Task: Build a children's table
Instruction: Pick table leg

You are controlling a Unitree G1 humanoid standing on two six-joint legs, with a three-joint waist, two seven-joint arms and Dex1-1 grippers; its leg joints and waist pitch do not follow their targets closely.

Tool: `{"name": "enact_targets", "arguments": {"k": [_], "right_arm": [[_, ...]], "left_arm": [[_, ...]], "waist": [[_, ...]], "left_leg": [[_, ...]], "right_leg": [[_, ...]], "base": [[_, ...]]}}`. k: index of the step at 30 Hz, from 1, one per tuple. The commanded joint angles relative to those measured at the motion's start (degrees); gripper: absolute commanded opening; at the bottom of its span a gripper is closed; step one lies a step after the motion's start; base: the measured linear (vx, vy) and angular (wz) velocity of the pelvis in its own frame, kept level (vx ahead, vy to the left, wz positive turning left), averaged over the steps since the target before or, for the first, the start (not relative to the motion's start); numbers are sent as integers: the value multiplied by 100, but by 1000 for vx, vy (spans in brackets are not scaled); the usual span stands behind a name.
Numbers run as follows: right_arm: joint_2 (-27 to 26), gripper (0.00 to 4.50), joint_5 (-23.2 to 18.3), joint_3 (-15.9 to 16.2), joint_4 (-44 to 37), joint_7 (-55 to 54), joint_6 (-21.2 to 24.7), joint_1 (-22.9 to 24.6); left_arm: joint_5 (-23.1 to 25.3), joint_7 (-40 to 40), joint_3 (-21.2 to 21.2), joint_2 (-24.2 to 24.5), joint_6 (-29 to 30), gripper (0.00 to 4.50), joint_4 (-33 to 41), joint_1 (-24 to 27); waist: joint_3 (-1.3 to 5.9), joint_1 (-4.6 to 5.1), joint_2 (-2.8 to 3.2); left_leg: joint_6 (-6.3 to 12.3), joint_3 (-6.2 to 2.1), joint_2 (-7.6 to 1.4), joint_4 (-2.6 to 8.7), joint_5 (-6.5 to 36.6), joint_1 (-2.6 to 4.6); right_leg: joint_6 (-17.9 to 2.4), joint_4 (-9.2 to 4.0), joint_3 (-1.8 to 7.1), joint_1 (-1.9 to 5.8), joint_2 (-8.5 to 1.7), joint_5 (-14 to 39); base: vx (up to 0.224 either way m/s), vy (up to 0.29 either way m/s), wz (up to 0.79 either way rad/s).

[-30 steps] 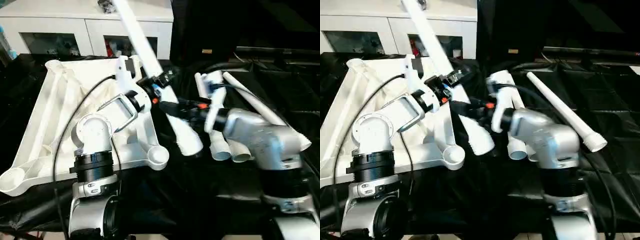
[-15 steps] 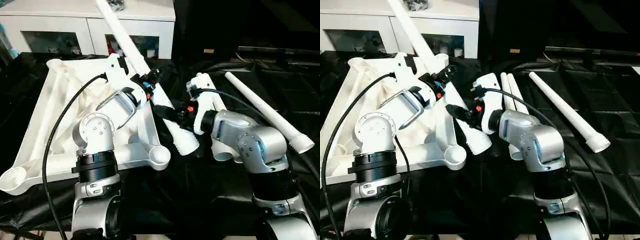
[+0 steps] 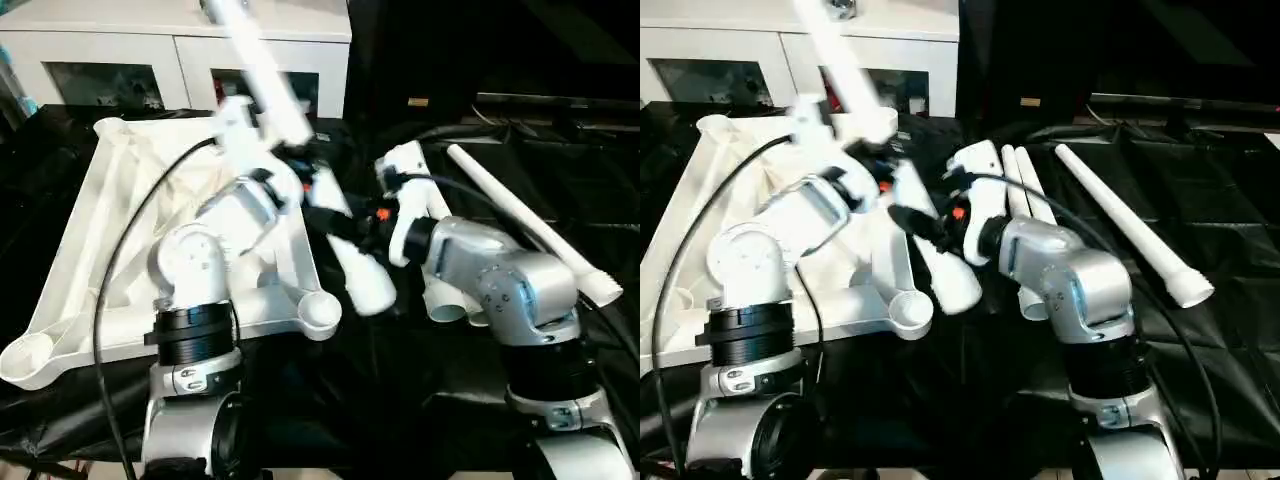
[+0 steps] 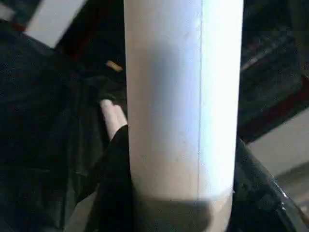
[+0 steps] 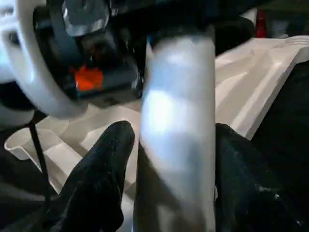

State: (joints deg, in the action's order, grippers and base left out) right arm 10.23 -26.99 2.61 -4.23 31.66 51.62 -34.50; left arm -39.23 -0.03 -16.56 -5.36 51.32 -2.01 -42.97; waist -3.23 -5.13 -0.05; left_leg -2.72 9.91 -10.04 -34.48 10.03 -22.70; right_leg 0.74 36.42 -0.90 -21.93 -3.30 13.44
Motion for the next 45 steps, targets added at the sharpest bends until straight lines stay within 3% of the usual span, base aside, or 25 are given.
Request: {"name": "enact_targets", "arguments": {"k": [1, 4, 10, 13, 19, 22, 32, 42, 43, 44, 45], "right_arm": [[346, 298, -343, -185, 102, 492, 305, -83], [700, 316, -554, -219, 182, 963, 525, 10], [1049, 316, -1173, -380, 9, 1626, 969, 78], [1197, 316, -1246, -277, -46, 1785, 1025, 89], [1462, 316, -1355, -2, -275, 2135, 1198, 212], [1569, 287, -1376, 118, -363, 2230, 1263, 258], [1549, 199, -1345, 181, -348, 2118, 1190, 277], [1202, 191, -1273, 35, -377, 1596, 1094, 344], [1189, 191, -1273, 32, -381, 1567, 1085, 349], [1104, 191, -1202, 19, -386, 1392, 1021, 334], [1029, 191, -1145, 10, -389, 1251, 971, 316]], "left_arm": [[5, -782, 535, 330, 105, 179, 121, -36], [-203, -1366, 643, 568, 185, 179, 117, -115], [-636, -2327, 684, 844, 355, 179, 165, -192], [-1006, -2778, 632, 846, 367, 179, 252, -212], [-1282, -3190, 647, 838, 355, 178, 387, -191], [-1345, -3360, 688, 870, 357, 178, 416, -177], [-1460, -3538, 761, 976, 451, 177, 424, -130], [-1454, -3362, 741, 968, 451, 177, 610, 63], [-1436, -3331, 743, 971, 439, 212, 620, 72], [-1143, -3080, 825, 962, 257, 233, 687, 113], [-863, -2814, 883, 933, 78, 247, 730, 139]], "waist": [[422, -16, 43], [417, -18, 38], [430, -27, 12], [424, -37, 28], [418, -45, 26], [413, -45, 16], [421, -40, 34], [425, -32, 41], [423, -32, 44], [418, -38, 86], [416, -30, 78]], "left_leg": [[-94, -104, -223, 341, 398, 164], [-126, -91, -213, 332, 341, 148], [61, -76, -207, 308, 220, 141], [74, -74, -223, 309, 251, 156], [62, -77, -236, 316, 327, 158], [44, -77, -231, 321, 382, 157], [-24, -83, -232, 320, 381, 164], [-62, -84, -237, 325, 388, 165], [-70, -82, -232, 326, 410, 167], [-94, -86, -233, 325, 452, 174], [-116, -92, -253, 338, 470, 168]], "right_leg": [[-1159, -372, 175, 293, -351, -703], [-1223, -354, 174, 303, -349, -838], [-1470, -332, 173, 332, -364, -979], [-1530, -335, 168, 314, -368, -869], [-1548, -349, 169, 318, -375, -729], [-1510, -361, 171, 319, -374, -615], [-1480, -357, 172, 300, -370, -526], [-1490, -344, 168, 301, -368, -598], [-1475, -349, 168, 298, -365, -568], [-1462, -349, 171, 288, -366, -519], [-1442, -362, 173, 285, -374, -504]], "base": [[0, 0, 0], [0, 0, 0], [0, 0, 0], [0, 0, 0], [0, 0, 0], [0, 0, 0], [0, 0, 0], [0, 0, 0], [0, 0, 0], [0, 0, 0], [0, 0, 0]]}}
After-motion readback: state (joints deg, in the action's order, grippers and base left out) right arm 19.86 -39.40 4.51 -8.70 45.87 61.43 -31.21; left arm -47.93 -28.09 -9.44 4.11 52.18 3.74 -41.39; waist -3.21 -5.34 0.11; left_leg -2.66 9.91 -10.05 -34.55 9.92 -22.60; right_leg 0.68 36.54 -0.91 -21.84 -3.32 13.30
